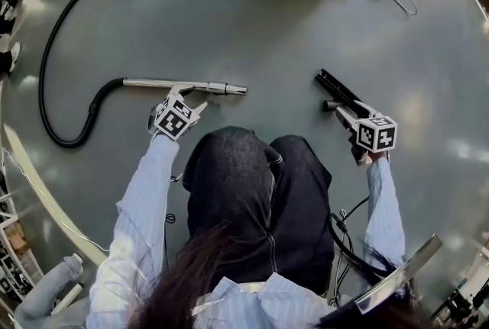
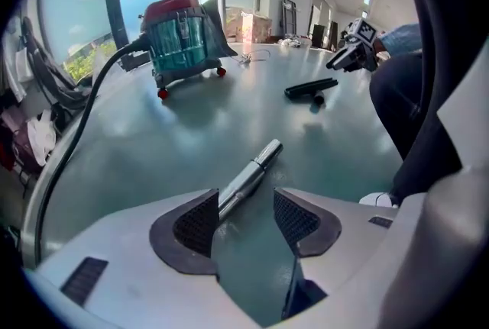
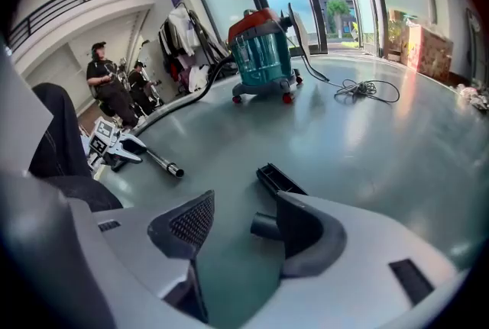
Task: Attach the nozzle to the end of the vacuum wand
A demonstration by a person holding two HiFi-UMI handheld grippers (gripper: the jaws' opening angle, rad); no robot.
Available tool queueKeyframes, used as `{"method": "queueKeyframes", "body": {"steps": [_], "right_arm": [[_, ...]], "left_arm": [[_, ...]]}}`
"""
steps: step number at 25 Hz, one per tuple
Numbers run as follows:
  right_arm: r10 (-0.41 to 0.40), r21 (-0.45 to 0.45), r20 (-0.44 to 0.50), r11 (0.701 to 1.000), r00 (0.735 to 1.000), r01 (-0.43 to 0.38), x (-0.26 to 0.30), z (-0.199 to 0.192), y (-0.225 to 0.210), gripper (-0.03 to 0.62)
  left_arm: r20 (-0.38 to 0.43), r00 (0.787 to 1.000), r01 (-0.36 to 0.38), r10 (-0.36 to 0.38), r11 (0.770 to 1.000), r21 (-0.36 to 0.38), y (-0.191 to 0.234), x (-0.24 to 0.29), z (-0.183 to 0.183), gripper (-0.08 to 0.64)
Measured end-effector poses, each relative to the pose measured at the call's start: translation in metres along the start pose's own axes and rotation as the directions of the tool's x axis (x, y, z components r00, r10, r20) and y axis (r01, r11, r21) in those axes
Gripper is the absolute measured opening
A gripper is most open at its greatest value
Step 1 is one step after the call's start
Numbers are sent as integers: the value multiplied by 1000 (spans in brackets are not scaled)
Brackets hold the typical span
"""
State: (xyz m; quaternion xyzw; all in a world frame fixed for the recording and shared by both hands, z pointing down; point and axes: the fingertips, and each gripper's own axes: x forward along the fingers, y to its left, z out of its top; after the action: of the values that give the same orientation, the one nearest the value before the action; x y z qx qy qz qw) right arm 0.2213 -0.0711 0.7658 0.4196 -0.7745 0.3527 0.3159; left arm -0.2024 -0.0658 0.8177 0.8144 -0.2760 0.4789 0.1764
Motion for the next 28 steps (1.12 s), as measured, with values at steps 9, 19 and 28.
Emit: {"method": "queueKeyframes", "body": {"steps": [9,19,28], "right_arm": [[-191,-310,-82,938,978,157,32,-22,-48,261],[-374,-570,-344,812,861,125,46,-61,-114,262],[-375,-490,-477,865,795,113,70,-85,-117,261]], "left_arm": [[-197,980,17,35,965,261,31,64,-51,201],[-284,958,83,26,927,365,46,99,-53,201],[-290,956,146,-39,923,355,41,107,-55,201]]}}
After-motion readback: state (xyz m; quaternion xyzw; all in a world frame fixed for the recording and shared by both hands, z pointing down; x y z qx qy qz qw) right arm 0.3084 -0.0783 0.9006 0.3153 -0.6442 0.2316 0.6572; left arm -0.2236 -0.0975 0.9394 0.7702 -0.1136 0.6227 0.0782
